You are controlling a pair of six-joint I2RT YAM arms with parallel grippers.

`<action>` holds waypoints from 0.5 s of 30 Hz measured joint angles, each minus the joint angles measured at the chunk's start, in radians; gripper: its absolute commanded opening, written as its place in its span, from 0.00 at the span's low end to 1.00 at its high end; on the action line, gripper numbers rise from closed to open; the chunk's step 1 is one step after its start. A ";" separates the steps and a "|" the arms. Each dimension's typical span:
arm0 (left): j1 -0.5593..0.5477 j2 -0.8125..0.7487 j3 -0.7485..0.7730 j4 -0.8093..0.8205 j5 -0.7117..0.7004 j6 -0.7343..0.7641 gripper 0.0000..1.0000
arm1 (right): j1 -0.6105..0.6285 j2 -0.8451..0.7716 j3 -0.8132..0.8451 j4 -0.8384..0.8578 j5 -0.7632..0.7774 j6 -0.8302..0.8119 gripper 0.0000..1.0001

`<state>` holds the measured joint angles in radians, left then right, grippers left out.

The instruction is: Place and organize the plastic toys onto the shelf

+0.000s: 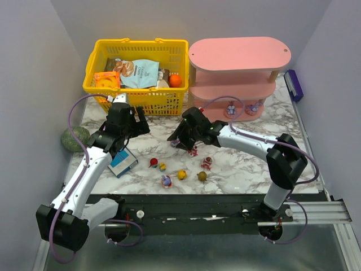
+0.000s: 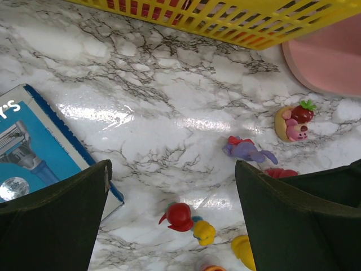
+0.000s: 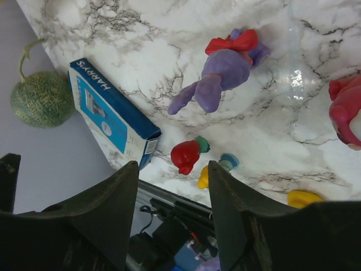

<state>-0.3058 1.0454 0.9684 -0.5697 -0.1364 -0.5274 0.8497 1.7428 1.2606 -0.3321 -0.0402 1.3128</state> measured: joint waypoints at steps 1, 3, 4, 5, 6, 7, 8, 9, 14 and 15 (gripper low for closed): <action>-0.002 0.000 0.000 -0.005 -0.011 -0.003 0.99 | 0.000 0.005 -0.002 0.001 0.000 0.025 0.57; -0.002 0.000 0.002 -0.014 -0.032 -0.009 0.99 | 0.000 0.007 -0.014 0.005 0.001 0.078 0.56; -0.002 0.000 0.004 -0.019 -0.040 -0.013 0.99 | 0.000 0.006 -0.021 0.010 0.002 0.100 0.55; -0.002 0.000 0.006 -0.025 -0.048 -0.016 0.99 | -0.001 0.006 -0.026 0.017 0.002 0.126 0.54; -0.002 0.000 0.007 -0.026 -0.054 -0.018 0.99 | -0.001 0.006 -0.027 0.021 0.003 0.142 0.54; -0.002 0.000 0.008 -0.029 -0.058 -0.020 0.99 | -0.001 0.006 -0.028 0.025 0.004 0.159 0.53; -0.002 0.000 0.008 -0.032 -0.062 -0.021 0.99 | -0.001 0.006 -0.028 0.032 0.008 0.175 0.53; -0.002 0.000 0.008 -0.035 -0.064 -0.023 0.99 | -0.001 0.006 -0.028 0.039 0.012 0.187 0.52; -0.002 0.000 0.008 -0.045 -0.066 -0.024 0.99 | -0.010 0.015 -0.028 0.077 0.022 0.255 0.50; -0.002 0.000 0.008 -0.047 -0.066 -0.024 0.99 | -0.014 0.019 -0.028 0.081 0.023 0.264 0.50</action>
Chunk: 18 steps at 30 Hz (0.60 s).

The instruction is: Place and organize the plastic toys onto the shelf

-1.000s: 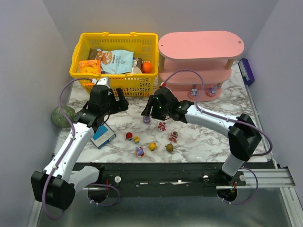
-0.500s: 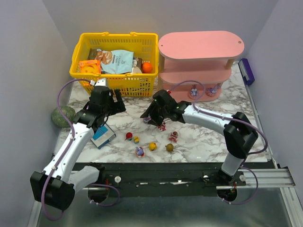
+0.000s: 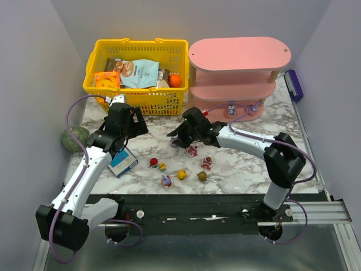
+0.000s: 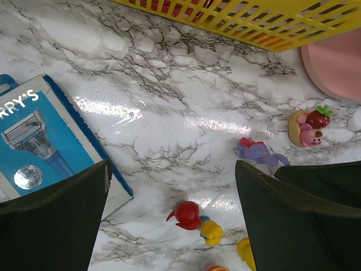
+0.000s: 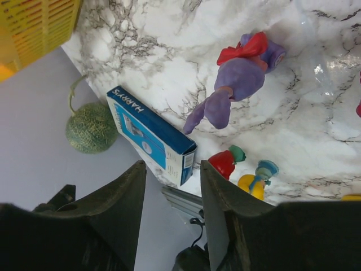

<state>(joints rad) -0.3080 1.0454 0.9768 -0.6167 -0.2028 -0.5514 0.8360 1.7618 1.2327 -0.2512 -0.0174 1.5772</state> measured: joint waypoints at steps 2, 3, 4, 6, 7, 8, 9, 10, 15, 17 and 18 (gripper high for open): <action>0.000 0.002 0.005 -0.004 0.000 0.000 0.99 | -0.001 0.008 -0.004 0.006 0.003 0.019 0.49; 0.000 0.002 0.007 -0.005 0.000 0.000 0.99 | -0.004 0.010 -0.007 0.008 0.006 0.026 0.49; 0.000 0.003 0.010 -0.006 -0.002 0.000 0.99 | -0.005 0.011 -0.011 0.010 0.010 0.031 0.48; 0.000 0.003 0.011 -0.006 -0.006 0.000 0.99 | -0.006 0.013 -0.017 0.010 0.019 0.042 0.46; 0.000 0.003 0.011 -0.006 -0.006 0.000 0.99 | -0.007 0.014 -0.018 0.010 0.024 0.046 0.46; 0.000 0.004 0.011 -0.007 -0.007 0.000 0.99 | -0.007 0.015 -0.018 0.011 0.027 0.048 0.44; 0.000 0.005 0.011 -0.007 -0.007 0.000 0.99 | -0.008 0.017 -0.018 0.013 0.029 0.050 0.43; 0.000 0.006 0.011 -0.007 -0.008 0.000 0.99 | -0.010 0.021 -0.018 0.016 0.031 0.053 0.42; 0.000 0.011 0.011 -0.008 -0.008 0.001 0.99 | -0.013 0.045 -0.018 0.018 0.031 0.064 0.40; 0.000 0.012 0.011 -0.010 -0.010 0.001 0.99 | -0.013 0.055 -0.018 0.018 0.032 0.068 0.39; 0.000 0.012 0.012 -0.010 -0.011 0.001 0.99 | -0.013 0.058 -0.018 0.018 0.032 0.069 0.39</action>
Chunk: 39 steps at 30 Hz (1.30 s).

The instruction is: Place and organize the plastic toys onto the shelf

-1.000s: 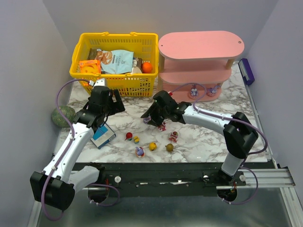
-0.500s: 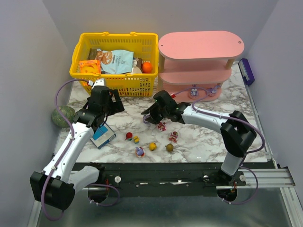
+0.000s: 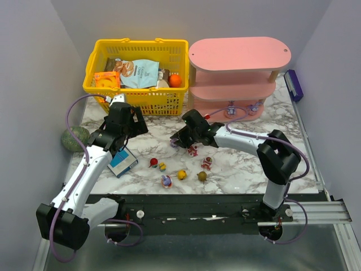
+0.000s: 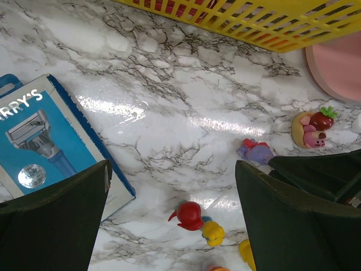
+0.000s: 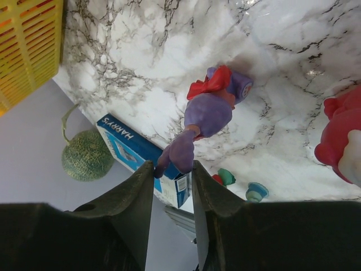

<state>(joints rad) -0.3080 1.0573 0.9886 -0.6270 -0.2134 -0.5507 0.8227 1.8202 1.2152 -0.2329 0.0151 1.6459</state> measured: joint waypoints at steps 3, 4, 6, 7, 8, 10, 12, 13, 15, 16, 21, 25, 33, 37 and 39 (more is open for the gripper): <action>0.000 0.000 0.001 -0.001 -0.003 0.000 0.99 | 0.000 0.009 0.001 0.002 0.003 0.002 0.36; 0.000 0.000 0.002 -0.002 -0.004 0.000 0.99 | 0.000 0.011 0.003 0.003 0.004 0.002 0.36; 0.000 0.001 0.002 -0.002 -0.005 0.000 0.99 | 0.000 0.016 0.008 0.005 0.008 0.000 0.32; 0.000 0.001 0.003 -0.003 -0.006 0.000 0.99 | 0.000 0.018 0.010 0.006 0.009 0.000 0.30; 0.000 0.001 0.003 -0.003 -0.008 0.000 0.99 | 0.000 0.020 0.011 0.006 0.010 -0.002 0.26; 0.000 0.002 0.003 -0.003 -0.011 0.001 0.99 | 0.000 0.021 0.011 0.008 0.011 -0.002 0.22; 0.000 0.002 0.003 -0.003 -0.014 0.001 0.99 | 0.000 0.021 0.014 0.007 0.013 -0.003 0.15; 0.000 0.002 0.003 -0.003 -0.014 0.001 0.99 | 0.000 0.021 0.016 0.006 0.013 -0.004 0.12; 0.000 0.002 0.003 -0.003 -0.015 0.002 0.99 | 0.000 0.021 0.019 0.006 0.016 -0.008 0.05; 0.000 0.002 0.003 -0.003 -0.016 0.002 0.99 | 0.000 0.021 0.022 0.003 0.017 -0.013 0.03; 0.000 0.002 0.003 -0.003 -0.019 0.003 0.99 | 0.000 0.021 0.036 -0.002 0.021 -0.037 0.01; 0.000 0.002 0.003 -0.003 -0.019 0.004 0.99 | 0.000 0.019 0.064 -0.015 0.026 -0.063 0.01; 0.000 0.002 0.003 -0.003 -0.018 0.003 0.99 | -0.003 -0.080 0.076 -0.099 0.119 -0.139 0.01; 0.000 0.002 0.003 -0.003 -0.017 0.003 0.99 | -0.016 -0.161 0.082 -0.157 0.184 -0.183 0.01; 0.000 0.003 0.003 -0.003 -0.014 0.003 0.99 | -0.036 -0.201 0.087 -0.186 0.212 -0.200 0.01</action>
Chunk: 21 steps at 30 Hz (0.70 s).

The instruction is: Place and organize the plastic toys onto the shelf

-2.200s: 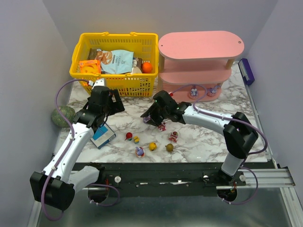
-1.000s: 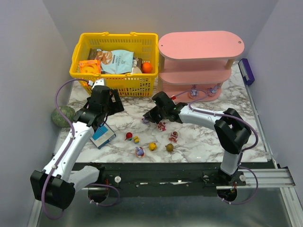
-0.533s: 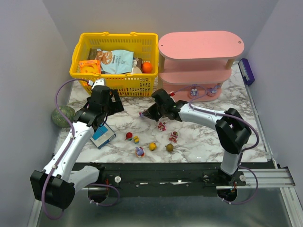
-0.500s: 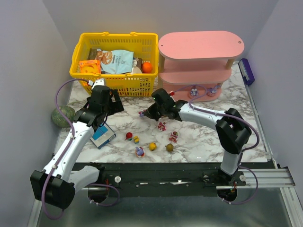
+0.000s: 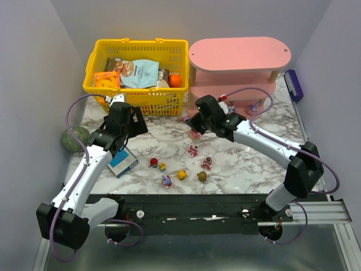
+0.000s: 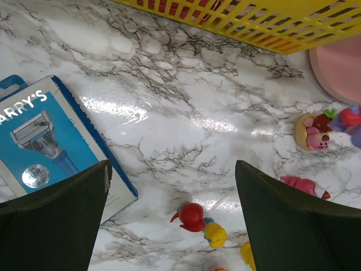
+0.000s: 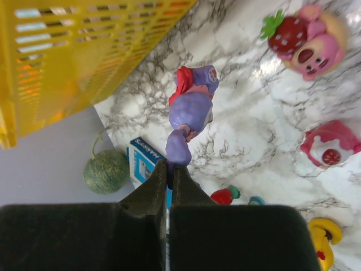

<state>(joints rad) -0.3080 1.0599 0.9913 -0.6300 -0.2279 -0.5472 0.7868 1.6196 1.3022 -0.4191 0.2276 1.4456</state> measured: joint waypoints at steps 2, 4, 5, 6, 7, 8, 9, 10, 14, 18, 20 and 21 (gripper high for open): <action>0.000 0.002 0.000 0.000 0.004 0.000 0.99 | -0.028 -0.032 0.000 -0.022 0.018 -0.011 0.01; 0.000 0.004 0.000 0.001 0.006 0.000 0.99 | -0.063 -0.058 -0.005 -0.040 0.023 -0.019 0.01; 0.000 0.006 0.000 0.001 0.009 0.000 0.99 | -0.085 -0.069 -0.014 -0.045 0.023 -0.024 0.01; 0.000 0.006 0.000 0.001 0.012 0.000 0.99 | -0.105 -0.077 -0.024 -0.050 0.023 -0.027 0.01; 0.000 0.007 0.000 0.001 0.013 0.000 0.99 | -0.123 -0.081 -0.036 -0.055 0.022 -0.031 0.01; 0.000 0.008 0.000 0.001 0.016 0.000 0.99 | -0.143 -0.082 -0.048 -0.061 0.022 -0.035 0.01; 0.000 0.009 0.000 0.001 0.018 0.000 0.99 | -0.163 -0.080 -0.059 -0.071 0.020 -0.040 0.01; 0.000 0.010 0.000 0.001 0.019 0.000 0.99 | -0.182 -0.076 -0.068 -0.083 0.018 -0.047 0.01; 0.000 0.018 0.000 0.001 0.020 0.000 0.99 | -0.238 -0.059 -0.078 -0.111 0.013 -0.074 0.01; 0.000 0.027 0.000 0.002 0.020 0.000 0.99 | -0.271 -0.043 -0.078 -0.113 0.009 -0.095 0.01; 0.000 0.033 0.000 0.002 0.021 0.000 0.99 | -0.285 -0.026 -0.077 -0.114 0.003 -0.102 0.01; 0.000 0.037 0.000 0.002 0.020 0.000 0.99 | -0.292 -0.013 -0.077 -0.114 -0.004 -0.103 0.01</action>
<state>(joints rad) -0.3080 1.0973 0.9913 -0.6285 -0.2077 -0.5472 0.4946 1.6062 1.2247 -0.5327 0.2234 1.3422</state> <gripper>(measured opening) 0.988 0.076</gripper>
